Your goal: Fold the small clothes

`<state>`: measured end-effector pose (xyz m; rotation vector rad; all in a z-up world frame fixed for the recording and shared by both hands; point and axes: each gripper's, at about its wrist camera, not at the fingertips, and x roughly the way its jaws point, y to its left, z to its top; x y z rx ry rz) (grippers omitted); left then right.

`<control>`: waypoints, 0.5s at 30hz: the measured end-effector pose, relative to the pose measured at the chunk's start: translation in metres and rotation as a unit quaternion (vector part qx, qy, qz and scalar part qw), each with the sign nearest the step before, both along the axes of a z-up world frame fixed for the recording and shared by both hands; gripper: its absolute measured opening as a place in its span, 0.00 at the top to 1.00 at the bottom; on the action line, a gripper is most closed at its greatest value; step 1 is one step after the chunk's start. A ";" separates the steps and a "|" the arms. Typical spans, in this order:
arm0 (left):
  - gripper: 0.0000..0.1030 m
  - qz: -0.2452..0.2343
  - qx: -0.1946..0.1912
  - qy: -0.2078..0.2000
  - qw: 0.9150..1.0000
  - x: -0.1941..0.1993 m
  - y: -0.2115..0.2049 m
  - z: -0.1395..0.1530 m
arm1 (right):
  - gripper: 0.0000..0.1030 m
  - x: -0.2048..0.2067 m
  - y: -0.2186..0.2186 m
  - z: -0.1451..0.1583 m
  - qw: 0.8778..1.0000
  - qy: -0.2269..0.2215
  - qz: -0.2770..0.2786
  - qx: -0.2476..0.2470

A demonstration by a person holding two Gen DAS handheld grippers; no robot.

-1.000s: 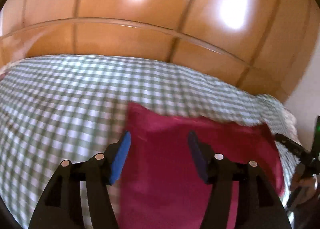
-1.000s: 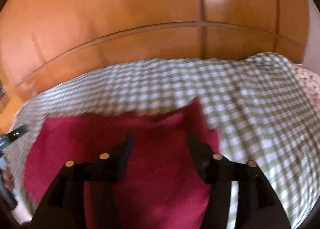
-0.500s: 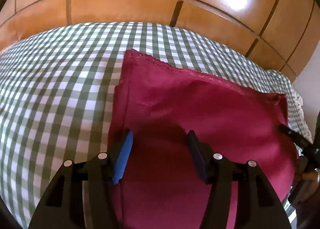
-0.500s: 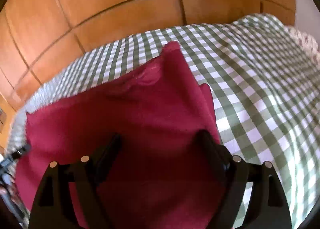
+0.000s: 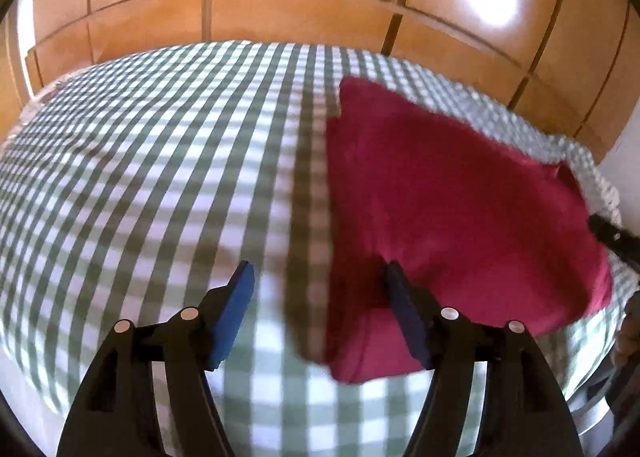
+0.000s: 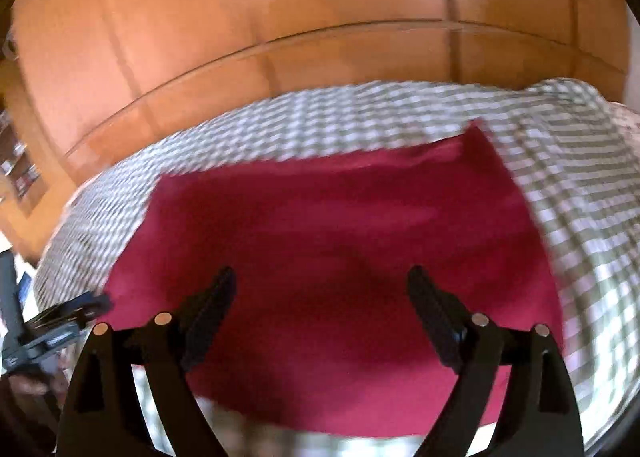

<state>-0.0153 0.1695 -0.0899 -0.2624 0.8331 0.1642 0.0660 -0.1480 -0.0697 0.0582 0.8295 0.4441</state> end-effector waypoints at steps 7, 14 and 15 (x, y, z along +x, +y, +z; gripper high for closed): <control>0.32 0.012 -0.001 0.002 1.000 -0.009 0.002 -0.003 | 0.14 -0.031 0.028 -0.049 0.996 -0.004 0.045 -0.075; 0.32 0.021 0.043 -0.032 0.998 0.010 -0.010 0.037 | 0.11 -0.028 0.022 -0.035 0.998 0.020 0.041 -0.046; 0.29 0.018 0.050 -0.036 0.998 0.013 -0.013 0.041 | 0.11 -0.027 0.019 -0.031 0.998 0.021 0.041 -0.038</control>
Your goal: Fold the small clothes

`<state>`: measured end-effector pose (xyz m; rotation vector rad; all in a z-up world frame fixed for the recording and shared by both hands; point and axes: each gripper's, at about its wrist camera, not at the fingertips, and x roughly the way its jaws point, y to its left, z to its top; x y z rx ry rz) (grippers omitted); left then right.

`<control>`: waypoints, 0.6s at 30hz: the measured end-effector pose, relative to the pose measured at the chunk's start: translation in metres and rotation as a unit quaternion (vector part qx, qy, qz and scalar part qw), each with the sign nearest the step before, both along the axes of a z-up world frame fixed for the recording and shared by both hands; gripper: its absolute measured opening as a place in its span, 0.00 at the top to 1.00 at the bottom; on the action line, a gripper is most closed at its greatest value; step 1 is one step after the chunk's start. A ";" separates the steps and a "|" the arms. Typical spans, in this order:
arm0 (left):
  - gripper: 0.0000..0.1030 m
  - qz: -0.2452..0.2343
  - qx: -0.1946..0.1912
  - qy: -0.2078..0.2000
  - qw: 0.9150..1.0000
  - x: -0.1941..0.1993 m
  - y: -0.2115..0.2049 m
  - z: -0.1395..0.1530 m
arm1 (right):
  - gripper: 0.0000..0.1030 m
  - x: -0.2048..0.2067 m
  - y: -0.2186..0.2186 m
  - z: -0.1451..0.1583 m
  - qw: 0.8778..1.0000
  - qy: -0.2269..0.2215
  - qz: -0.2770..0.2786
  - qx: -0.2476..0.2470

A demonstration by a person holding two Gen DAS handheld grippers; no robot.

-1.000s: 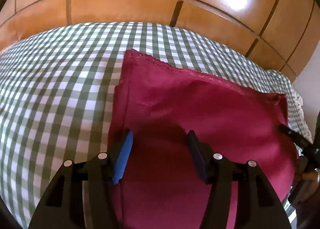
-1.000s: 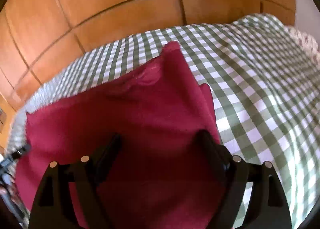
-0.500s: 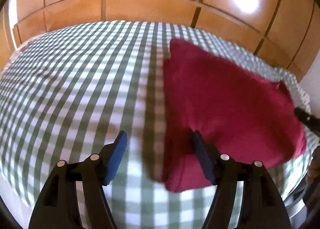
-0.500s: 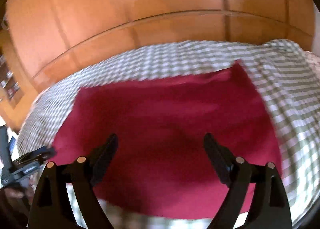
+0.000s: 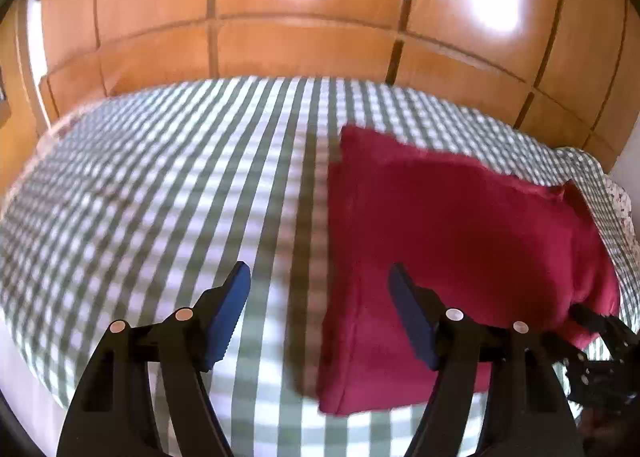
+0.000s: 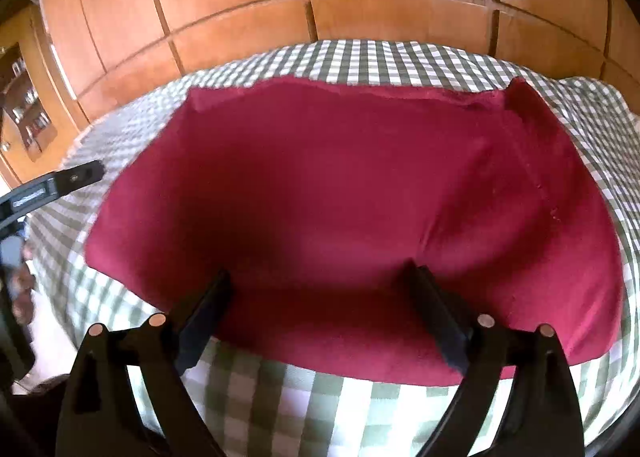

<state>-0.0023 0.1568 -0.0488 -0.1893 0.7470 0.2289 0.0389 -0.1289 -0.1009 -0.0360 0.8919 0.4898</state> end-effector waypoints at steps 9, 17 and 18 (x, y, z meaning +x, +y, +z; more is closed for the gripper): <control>0.26 -0.022 0.044 -0.006 0.999 0.031 -0.016 0.013 | 0.11 0.037 -0.052 0.033 0.996 -0.015 -0.080 0.033; 0.26 -0.035 0.054 -0.005 0.998 0.051 -0.021 0.010 | 0.11 0.082 -0.067 0.039 0.994 -0.030 -0.109 0.004; 0.26 -0.037 0.055 -0.006 0.998 0.054 -0.022 0.009 | 0.12 0.090 -0.066 0.039 0.994 -0.031 -0.109 -0.001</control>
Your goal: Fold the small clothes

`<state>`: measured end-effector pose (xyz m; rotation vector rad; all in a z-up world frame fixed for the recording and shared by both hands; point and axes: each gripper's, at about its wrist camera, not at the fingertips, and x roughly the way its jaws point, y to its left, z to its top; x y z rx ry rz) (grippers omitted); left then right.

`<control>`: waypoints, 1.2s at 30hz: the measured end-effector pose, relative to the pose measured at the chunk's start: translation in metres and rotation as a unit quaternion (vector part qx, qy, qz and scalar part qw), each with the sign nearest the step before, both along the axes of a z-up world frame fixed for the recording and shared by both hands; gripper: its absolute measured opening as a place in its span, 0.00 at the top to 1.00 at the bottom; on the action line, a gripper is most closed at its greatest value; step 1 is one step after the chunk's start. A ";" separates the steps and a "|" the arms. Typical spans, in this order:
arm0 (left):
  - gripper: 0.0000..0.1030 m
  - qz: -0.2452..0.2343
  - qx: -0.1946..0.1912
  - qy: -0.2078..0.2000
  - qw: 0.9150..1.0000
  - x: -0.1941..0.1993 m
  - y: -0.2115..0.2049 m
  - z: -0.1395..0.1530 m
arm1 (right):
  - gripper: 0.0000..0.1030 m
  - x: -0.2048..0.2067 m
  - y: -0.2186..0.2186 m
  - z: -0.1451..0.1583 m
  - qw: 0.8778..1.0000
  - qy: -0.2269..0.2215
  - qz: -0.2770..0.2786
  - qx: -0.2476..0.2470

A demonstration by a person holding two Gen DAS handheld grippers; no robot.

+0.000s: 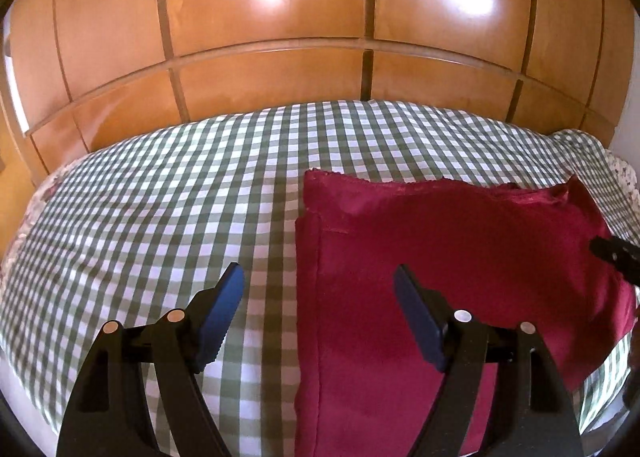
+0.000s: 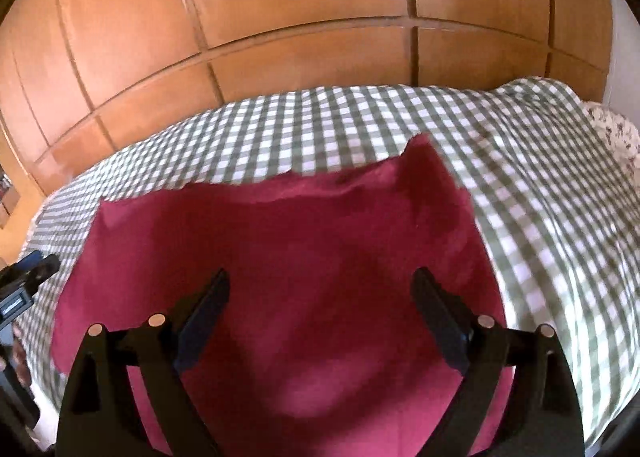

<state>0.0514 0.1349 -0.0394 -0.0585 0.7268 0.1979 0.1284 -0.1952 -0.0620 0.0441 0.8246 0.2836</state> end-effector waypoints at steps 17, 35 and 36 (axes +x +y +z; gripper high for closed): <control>0.26 -0.022 0.005 0.053 0.998 0.066 -0.014 -0.041 | 0.13 0.081 -0.029 -0.044 0.998 0.044 -0.031 -0.018; 0.23 0.004 -0.028 -0.011 1.000 0.000 -0.013 0.005 | 0.03 0.037 -0.050 -0.012 0.998 0.035 -0.043 0.035; 0.23 0.003 -0.029 -0.014 0.999 -0.003 -0.014 0.008 | 0.03 0.033 -0.053 -0.010 0.998 0.034 -0.046 0.039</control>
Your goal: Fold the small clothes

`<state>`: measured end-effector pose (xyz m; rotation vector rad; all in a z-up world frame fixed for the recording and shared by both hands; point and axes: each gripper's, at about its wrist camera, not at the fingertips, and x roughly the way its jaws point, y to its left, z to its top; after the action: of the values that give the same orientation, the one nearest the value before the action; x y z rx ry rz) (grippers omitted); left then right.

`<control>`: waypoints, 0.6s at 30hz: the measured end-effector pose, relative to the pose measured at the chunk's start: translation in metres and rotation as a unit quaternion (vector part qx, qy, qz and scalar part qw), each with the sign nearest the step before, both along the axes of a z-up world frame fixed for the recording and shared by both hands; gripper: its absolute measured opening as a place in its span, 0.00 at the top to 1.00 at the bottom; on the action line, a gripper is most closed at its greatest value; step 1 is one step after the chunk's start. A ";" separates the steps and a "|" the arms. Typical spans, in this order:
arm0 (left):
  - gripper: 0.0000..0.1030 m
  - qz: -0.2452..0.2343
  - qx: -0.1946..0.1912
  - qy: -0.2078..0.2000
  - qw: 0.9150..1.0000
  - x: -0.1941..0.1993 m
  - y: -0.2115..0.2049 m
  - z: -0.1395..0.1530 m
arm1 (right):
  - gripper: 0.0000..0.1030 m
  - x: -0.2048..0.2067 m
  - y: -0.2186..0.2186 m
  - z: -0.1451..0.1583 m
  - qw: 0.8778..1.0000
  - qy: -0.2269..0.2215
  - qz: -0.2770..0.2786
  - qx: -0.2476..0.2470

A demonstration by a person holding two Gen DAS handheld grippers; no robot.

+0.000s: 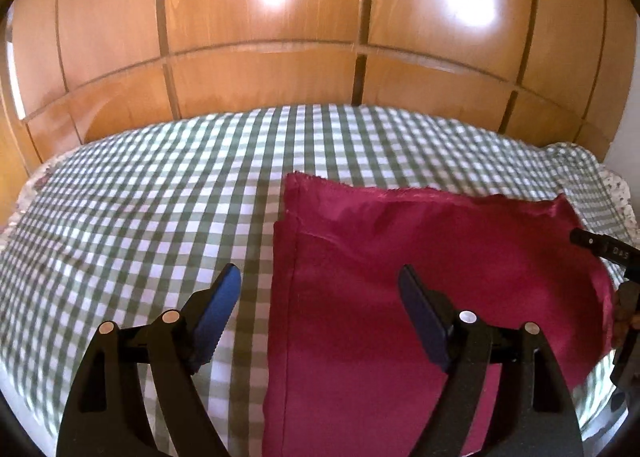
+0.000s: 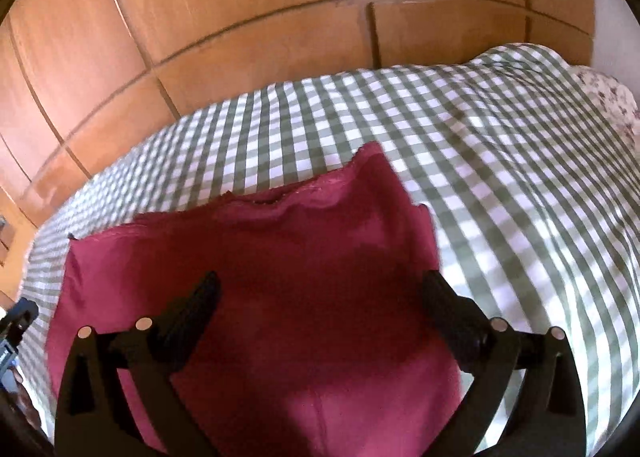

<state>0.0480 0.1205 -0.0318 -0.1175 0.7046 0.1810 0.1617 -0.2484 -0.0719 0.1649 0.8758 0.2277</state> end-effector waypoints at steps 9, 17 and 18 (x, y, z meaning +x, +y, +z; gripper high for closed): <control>0.23 -0.004 -0.015 -0.010 1.000 -0.023 -0.010 0.011 | 0.03 -0.045 -0.051 -0.009 0.998 0.028 -0.036 0.053; 0.23 -0.017 0.001 -0.004 1.000 -0.035 -0.030 0.008 | 0.02 -0.078 -0.068 -0.030 0.989 0.054 -0.044 0.128; 0.23 -0.020 0.003 -0.003 1.000 -0.036 -0.032 0.008 | 0.02 -0.080 -0.068 -0.031 0.989 0.054 -0.044 0.134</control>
<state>0.0117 0.0882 -0.0241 -0.0991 0.7001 0.1447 0.0819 -0.3165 -0.1031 0.4684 0.9405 0.2542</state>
